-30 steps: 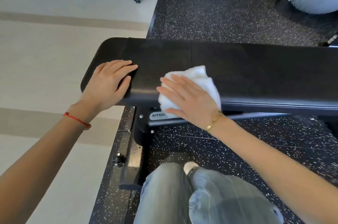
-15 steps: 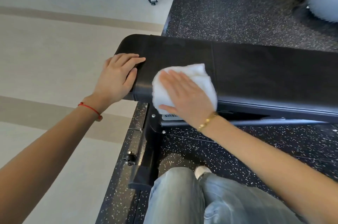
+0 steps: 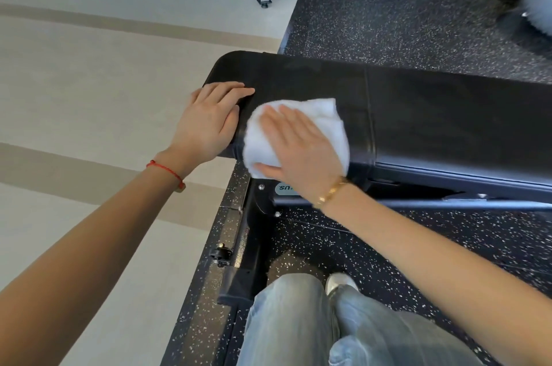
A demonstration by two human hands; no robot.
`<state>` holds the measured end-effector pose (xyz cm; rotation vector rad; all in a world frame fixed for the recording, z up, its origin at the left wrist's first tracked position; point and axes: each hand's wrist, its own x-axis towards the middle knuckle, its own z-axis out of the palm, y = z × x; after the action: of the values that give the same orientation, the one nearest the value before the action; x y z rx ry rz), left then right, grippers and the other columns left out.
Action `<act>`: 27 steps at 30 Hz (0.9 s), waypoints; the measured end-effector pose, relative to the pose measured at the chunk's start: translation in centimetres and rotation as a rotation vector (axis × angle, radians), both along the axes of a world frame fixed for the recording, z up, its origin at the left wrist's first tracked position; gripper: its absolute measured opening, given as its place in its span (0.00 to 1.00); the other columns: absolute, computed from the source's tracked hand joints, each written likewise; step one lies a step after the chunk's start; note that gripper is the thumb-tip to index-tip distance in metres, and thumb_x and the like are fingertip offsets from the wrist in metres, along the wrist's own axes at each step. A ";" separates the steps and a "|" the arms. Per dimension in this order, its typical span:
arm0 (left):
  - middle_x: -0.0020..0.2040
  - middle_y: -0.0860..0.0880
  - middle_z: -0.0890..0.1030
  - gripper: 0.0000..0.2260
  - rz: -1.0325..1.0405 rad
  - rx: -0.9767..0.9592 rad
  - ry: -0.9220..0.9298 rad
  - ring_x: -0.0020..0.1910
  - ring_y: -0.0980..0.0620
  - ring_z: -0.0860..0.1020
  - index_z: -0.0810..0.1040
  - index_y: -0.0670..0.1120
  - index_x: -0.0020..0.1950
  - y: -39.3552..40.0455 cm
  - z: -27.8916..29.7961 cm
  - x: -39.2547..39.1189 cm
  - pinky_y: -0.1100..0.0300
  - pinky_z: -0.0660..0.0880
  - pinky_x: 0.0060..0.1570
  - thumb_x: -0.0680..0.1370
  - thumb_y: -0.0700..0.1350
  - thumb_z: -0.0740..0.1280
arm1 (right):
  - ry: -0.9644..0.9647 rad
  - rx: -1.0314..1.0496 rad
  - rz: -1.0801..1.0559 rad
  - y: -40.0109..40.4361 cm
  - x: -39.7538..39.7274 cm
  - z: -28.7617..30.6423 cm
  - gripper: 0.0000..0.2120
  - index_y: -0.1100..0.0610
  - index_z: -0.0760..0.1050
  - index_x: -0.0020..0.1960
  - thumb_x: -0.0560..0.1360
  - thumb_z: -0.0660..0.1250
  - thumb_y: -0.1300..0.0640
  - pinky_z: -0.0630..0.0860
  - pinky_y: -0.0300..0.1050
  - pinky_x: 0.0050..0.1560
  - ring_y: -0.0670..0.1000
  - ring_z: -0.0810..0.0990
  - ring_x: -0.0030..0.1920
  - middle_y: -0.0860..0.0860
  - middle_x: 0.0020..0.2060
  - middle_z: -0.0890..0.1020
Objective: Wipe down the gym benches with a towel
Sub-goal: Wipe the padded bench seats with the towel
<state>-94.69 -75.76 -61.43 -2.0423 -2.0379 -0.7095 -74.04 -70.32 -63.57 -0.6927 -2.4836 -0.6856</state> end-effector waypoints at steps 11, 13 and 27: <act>0.68 0.52 0.73 0.21 0.016 -0.013 -0.001 0.68 0.47 0.69 0.72 0.52 0.69 0.1 0.4 0.3 0.49 0.62 0.66 0.79 0.45 0.51 | 0.073 0.074 -0.073 0.7 7.5 -0.9 0.35 0.62 0.65 0.71 0.77 0.60 0.35 0.66 0.57 0.69 0.63 0.75 0.66 0.58 0.68 0.76; 0.68 0.51 0.73 0.21 0.021 -0.023 -0.002 0.68 0.47 0.69 0.72 0.51 0.70 0.1 0.5 0.3 0.49 0.62 0.66 0.79 0.46 0.51 | 0.025 0.061 -0.056 0.3 3.0 -1.1 0.36 0.60 0.64 0.71 0.76 0.55 0.33 0.67 0.56 0.69 0.63 0.76 0.66 0.57 0.68 0.76; 0.68 0.52 0.72 0.21 0.035 -0.041 0.011 0.69 0.47 0.68 0.71 0.53 0.70 0.0 0.4 0.4 0.49 0.62 0.68 0.79 0.47 0.50 | 0.141 0.064 -0.095 1.3 9.7 -1.5 0.34 0.61 0.68 0.69 0.77 0.63 0.35 0.68 0.58 0.68 0.64 0.76 0.66 0.58 0.67 0.77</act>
<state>-94.32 -75.71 -61.01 -2.0225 -2.0935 -0.6534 -64.35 -69.04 -65.04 -0.8111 -2.3029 -0.7216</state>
